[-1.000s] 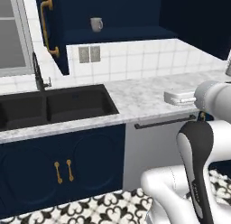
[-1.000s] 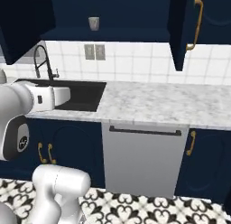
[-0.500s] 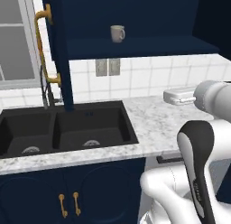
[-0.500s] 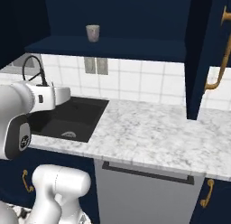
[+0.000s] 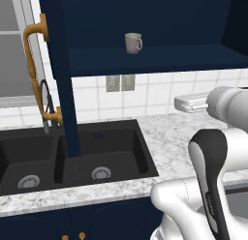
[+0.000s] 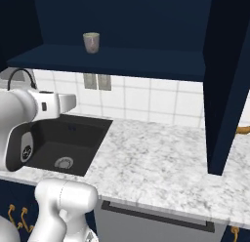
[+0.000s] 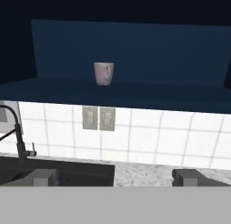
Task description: Gather all objects into one cabinet and sort the glasses and bowls to opposite sides.
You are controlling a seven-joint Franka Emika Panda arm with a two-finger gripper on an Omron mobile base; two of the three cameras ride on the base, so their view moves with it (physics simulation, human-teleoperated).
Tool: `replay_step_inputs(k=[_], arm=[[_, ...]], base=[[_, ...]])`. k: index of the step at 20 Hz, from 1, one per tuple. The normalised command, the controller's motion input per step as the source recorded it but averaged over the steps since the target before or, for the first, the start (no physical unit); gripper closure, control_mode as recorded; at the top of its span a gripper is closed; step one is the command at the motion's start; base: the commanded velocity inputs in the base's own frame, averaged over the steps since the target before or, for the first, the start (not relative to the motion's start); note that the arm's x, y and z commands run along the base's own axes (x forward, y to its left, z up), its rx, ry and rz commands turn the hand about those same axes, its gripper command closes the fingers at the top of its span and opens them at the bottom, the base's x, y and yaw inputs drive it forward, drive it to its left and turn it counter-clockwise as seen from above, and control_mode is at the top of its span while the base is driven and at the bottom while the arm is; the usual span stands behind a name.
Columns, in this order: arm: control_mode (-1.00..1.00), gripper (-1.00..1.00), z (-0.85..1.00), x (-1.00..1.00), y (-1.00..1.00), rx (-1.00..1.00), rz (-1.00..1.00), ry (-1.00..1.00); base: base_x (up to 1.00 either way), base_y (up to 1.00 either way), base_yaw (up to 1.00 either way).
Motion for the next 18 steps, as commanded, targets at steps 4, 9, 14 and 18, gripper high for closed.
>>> replay_step_inputs(k=[4,9,14,18], arm=[[1.0,-1.0,0.0,0.0,0.0,0.0,0.0,0.0],[-1.0,-1.0,0.01,0.0,-0.04,0.01,0.01,0.0],[-1.0,-1.0,0.61,0.0,-0.25,0.17,0.03,0.02],[-1.0,-1.0,0.77,-0.04,-0.03,0.13,0.02,0.03]], base=[[0.27,0.0,0.0],[0.12,-0.03,0.0],[0.0,0.0,0.0],[0.0,0.0,0.0]])
